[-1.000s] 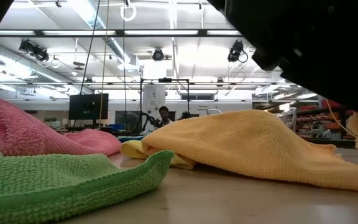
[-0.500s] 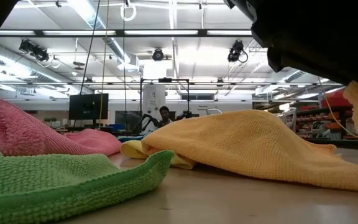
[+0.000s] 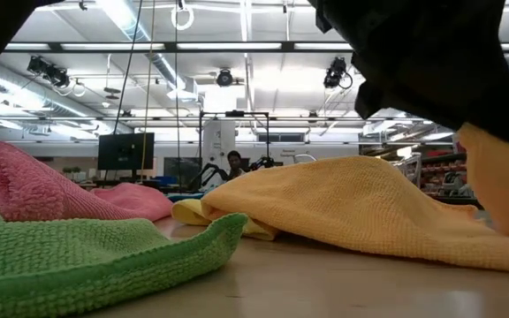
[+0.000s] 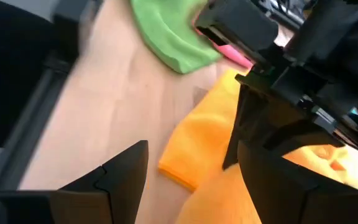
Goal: Fold microfiber towels
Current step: Stack the folded right orange microfiber cloth on top of the folded pink microfiber cloth
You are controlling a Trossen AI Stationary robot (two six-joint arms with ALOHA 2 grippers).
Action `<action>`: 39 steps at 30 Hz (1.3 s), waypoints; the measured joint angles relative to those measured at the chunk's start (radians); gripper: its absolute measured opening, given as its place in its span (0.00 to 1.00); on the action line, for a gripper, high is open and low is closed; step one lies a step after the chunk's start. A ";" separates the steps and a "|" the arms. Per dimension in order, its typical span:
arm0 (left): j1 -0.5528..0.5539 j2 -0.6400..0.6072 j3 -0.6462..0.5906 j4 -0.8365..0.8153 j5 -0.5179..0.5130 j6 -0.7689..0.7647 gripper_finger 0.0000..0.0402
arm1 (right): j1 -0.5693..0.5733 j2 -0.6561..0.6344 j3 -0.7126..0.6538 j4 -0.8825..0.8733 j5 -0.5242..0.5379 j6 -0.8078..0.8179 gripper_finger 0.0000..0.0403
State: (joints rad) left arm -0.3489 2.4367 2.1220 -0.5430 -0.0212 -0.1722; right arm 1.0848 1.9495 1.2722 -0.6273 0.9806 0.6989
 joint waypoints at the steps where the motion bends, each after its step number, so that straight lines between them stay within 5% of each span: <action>1: 0.002 0.000 0.000 -0.005 0.000 -0.003 0.09 | -0.010 0.000 -0.007 -0.001 -0.006 0.001 0.64; 15: -0.004 -0.017 0.000 -0.020 0.000 -0.041 0.10 | -0.025 0.000 -0.131 -0.050 -0.040 0.216 0.64; 39: -0.031 -0.015 -0.001 -0.033 0.002 -0.027 0.09 | -0.035 -0.029 -0.124 -0.053 -0.112 0.137 0.64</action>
State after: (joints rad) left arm -0.3801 2.4218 2.1212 -0.5763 -0.0196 -0.1989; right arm 1.0496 1.9205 1.1484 -0.6802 0.8688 0.8361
